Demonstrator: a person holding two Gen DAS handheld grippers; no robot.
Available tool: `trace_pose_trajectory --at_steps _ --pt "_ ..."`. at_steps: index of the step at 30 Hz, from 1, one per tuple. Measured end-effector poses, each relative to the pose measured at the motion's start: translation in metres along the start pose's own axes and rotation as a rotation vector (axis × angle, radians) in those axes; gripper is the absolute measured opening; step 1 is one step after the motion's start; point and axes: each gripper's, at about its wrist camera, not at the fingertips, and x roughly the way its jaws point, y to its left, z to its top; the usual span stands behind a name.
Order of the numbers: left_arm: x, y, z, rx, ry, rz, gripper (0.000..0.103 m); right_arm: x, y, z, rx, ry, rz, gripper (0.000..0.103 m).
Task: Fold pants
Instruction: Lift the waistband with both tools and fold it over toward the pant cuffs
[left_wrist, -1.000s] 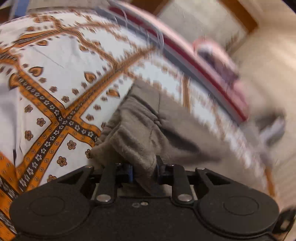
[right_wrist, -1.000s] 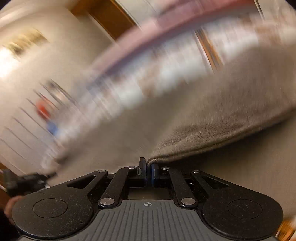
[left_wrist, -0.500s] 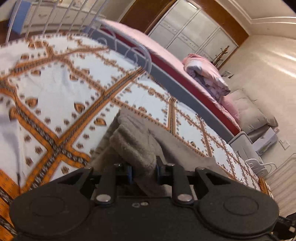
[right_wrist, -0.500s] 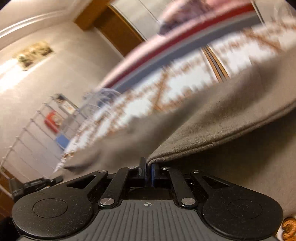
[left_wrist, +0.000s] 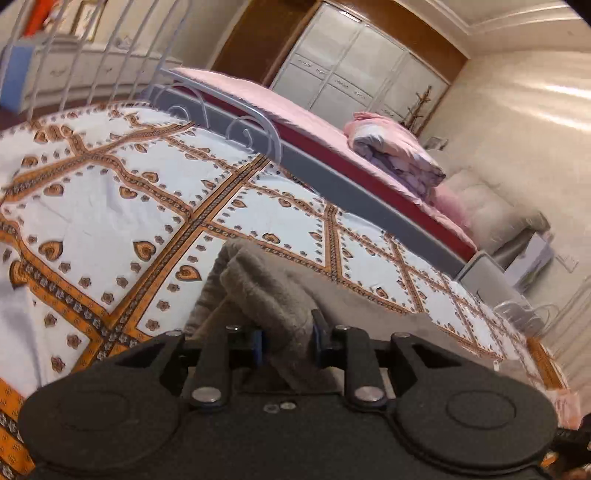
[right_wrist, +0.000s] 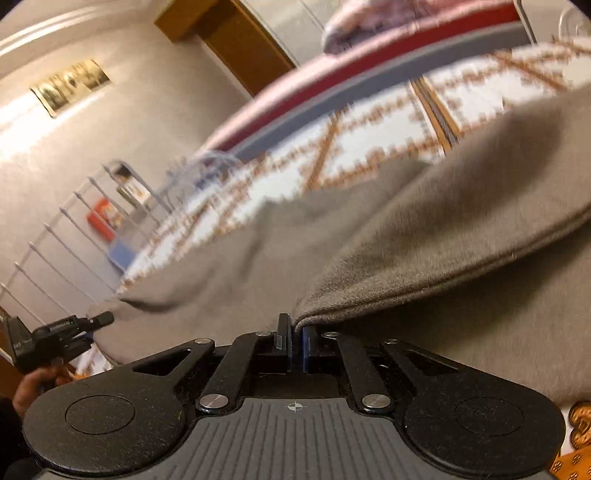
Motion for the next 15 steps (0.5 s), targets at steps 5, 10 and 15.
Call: trace_pose_trajectory --at_steps 5,10,15 --pt "0.020 0.006 -0.016 -0.003 0.108 0.105 0.022 0.026 -0.011 -0.013 0.025 0.091 -0.044 0.005" --pt "-0.004 -0.006 -0.014 0.020 0.110 0.190 0.061 -0.004 -0.014 0.000 0.066 0.091 -0.002 0.016" --pt "-0.036 -0.013 -0.011 -0.009 0.076 0.227 0.063 -0.050 -0.017 0.017 -0.006 0.067 -0.030 0.020"
